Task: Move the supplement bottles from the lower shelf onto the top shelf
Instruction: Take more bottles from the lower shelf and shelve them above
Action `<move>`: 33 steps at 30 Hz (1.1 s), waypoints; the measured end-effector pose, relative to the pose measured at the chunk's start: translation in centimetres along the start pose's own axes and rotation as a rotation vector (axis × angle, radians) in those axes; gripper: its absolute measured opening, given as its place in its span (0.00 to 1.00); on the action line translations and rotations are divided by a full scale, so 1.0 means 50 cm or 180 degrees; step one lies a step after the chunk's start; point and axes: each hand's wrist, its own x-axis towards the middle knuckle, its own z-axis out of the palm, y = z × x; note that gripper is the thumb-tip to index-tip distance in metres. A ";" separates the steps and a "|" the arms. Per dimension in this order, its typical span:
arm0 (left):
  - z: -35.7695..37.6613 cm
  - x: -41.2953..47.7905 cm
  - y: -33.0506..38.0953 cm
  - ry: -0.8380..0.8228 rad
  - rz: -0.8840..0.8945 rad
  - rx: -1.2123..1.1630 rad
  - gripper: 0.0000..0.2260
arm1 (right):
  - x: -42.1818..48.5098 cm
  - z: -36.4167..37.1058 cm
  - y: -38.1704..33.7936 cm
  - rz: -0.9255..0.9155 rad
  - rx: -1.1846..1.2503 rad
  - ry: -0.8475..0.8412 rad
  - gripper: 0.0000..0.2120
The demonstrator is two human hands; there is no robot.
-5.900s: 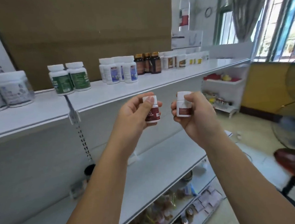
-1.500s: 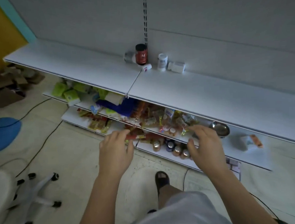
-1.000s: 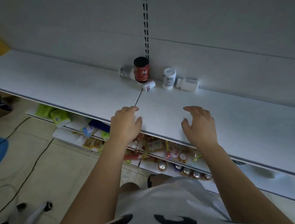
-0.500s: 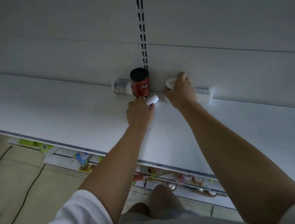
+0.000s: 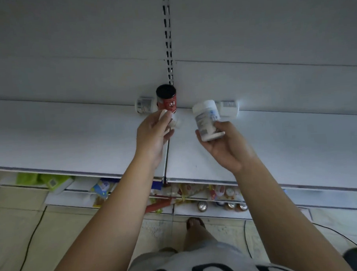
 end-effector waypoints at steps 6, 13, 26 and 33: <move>-0.004 -0.134 0.130 -0.0232 -0.0379 -0.0544 0.14 | -0.144 0.102 0.022 0.0190 -0.0117 -0.0393 0.24; -0.027 -0.252 0.215 -0.0919 -0.0416 -0.0495 0.15 | -0.287 0.168 0.057 -0.0119 -0.0717 -0.1054 0.38; -0.002 -0.394 0.392 -0.1316 0.0742 -0.0422 0.11 | -0.422 0.312 -0.035 -0.1380 -0.1830 -0.1063 0.28; 0.073 -0.419 0.472 -0.1765 0.1299 -0.0028 0.14 | -0.484 0.380 -0.124 -0.2017 -0.1936 -0.1190 0.16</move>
